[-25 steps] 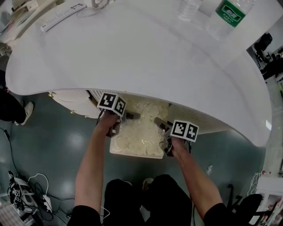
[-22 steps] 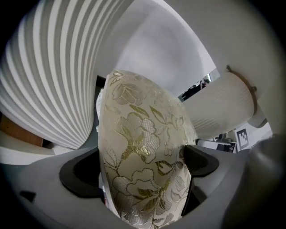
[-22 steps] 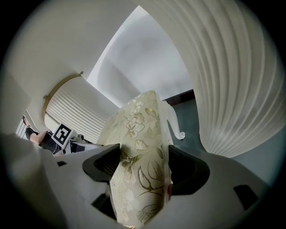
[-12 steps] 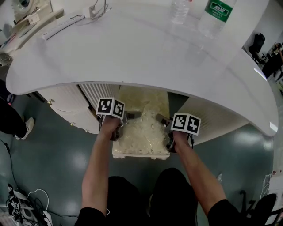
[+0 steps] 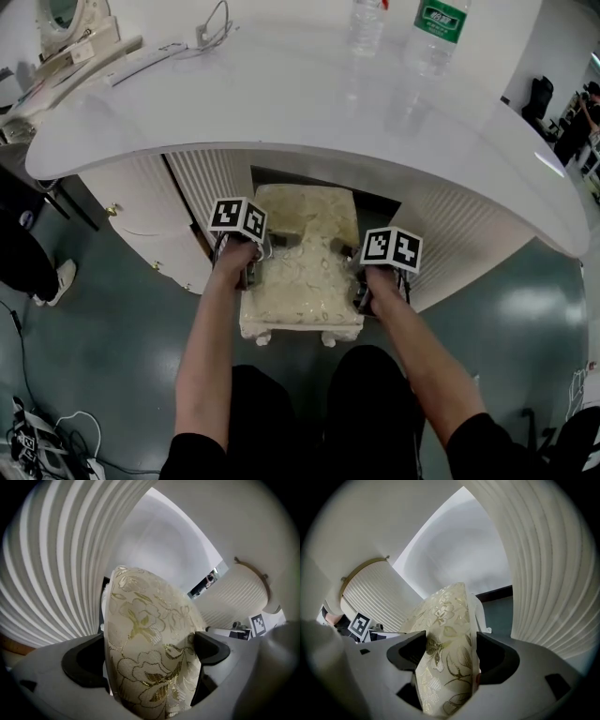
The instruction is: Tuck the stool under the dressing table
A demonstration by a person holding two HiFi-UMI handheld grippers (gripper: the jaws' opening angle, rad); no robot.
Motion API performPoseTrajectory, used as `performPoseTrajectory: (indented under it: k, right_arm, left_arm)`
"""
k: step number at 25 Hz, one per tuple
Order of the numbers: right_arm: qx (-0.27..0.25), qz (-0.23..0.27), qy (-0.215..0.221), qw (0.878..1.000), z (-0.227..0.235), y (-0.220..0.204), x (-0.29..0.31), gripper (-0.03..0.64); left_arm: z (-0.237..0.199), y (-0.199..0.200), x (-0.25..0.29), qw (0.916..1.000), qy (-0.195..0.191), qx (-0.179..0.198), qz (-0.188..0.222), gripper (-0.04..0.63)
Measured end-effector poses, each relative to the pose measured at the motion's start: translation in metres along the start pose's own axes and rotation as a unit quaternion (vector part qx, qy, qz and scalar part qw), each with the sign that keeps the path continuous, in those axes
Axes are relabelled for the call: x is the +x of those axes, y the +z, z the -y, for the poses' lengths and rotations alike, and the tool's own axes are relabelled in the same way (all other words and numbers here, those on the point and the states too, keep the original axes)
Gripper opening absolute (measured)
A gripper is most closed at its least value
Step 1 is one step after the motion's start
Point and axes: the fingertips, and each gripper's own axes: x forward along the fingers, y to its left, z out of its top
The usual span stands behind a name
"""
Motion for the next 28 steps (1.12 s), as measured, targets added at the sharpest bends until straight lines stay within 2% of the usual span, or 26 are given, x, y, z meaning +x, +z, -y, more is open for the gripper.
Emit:
performPoseTrajectory:
  k: [6,10,15,23,28]
  right_arm:
    - [-0.029,0.027,-0.023,0.999,0.001,0.008,-0.004,0.298]
    - [-0.013,0.024,-0.016,1.0,0.007,0.012,-0.006,0.298]
    - [-0.012,0.044,-0.029,0.999,0.011,0.018,-0.007,0.298]
    - [-0.009,0.051,-0.04,0.998,0.017,0.028,-0.001,0.298]
    - [-0.01,0.055,-0.033,0.998,0.016,0.031,-0.002,0.299]
  left_arm:
    - [0.004,0.009,0.007,0.9998,0.001,0.017,-0.012,0.572]
    - [0.009,0.015,0.013,0.9993,-0.001,0.03,-0.023,0.572]
    - [0.01,0.025,0.021,0.9988,-0.016,0.038,-0.026,0.572]
    - [0.01,0.038,0.033,0.9984,-0.027,0.043,-0.023,0.572]
    - [0.011,0.042,0.027,0.9984,-0.049,0.029,0.0,0.571]
